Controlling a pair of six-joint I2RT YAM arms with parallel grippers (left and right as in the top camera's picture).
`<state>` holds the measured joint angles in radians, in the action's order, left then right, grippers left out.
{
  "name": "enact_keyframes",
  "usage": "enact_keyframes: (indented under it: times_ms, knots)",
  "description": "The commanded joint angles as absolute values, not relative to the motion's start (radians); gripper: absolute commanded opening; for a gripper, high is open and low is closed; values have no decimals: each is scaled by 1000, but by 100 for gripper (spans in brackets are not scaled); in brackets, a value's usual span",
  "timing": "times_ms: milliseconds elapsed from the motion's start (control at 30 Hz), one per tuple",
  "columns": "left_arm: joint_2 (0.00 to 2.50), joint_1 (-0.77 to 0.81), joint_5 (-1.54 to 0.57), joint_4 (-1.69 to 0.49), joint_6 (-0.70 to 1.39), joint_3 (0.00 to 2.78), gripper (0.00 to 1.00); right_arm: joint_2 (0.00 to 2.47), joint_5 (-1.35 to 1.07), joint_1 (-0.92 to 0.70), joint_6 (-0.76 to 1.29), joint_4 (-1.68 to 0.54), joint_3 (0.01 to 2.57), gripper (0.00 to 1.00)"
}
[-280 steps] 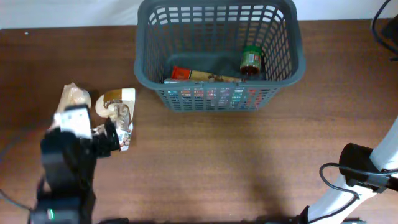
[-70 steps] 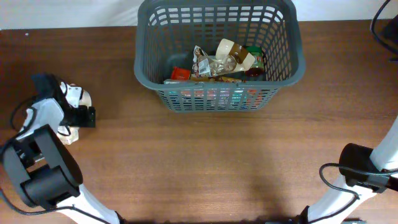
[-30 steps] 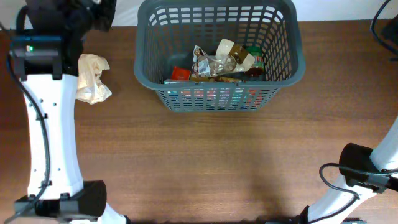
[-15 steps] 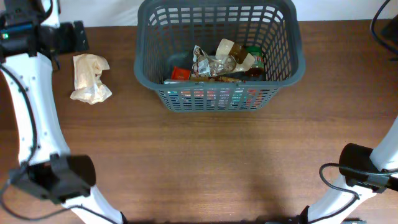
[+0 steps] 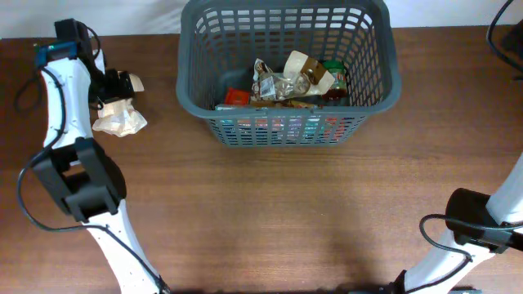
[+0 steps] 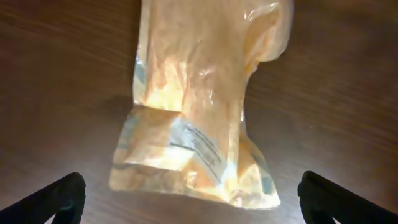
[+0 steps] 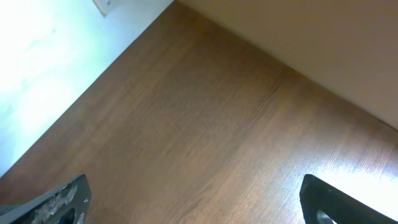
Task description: Pack container
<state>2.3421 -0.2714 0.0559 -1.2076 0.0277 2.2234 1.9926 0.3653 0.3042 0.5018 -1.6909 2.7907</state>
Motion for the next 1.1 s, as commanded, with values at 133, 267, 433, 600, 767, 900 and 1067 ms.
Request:
enact_keyframes:
  times_ms: [133, 267, 433, 600, 767, 900, 1067]
  knots:
    - [2418, -271, 20, -1120, 41, 2226, 99, 1990, 367, 302, 514, -1688, 2792, 99]
    - [2444, -271, -61, -1045, 37, 2226, 99, 1990, 367, 302, 514, -1688, 2792, 99]
    - [2447, -268, -66, -974, 37, 2226, 99, 1990, 367, 302, 514, -1688, 2792, 99]
    - [2491, -266, -64, -959, 30, 2226, 99, 1990, 367, 302, 514, -1688, 2792, 99]
    - [2545, -265, -14, -955, 30, 2226, 99, 1990, 367, 302, 514, -1688, 2792, 99]
    - [2570, -265, -4, -954, 30, 2226, 99, 1990, 367, 302, 514, -1688, 2792, 99]
    - [2610, -264, -4, -964, 30, 2226, 76, 1990, 367, 302, 514, -1688, 2792, 99]
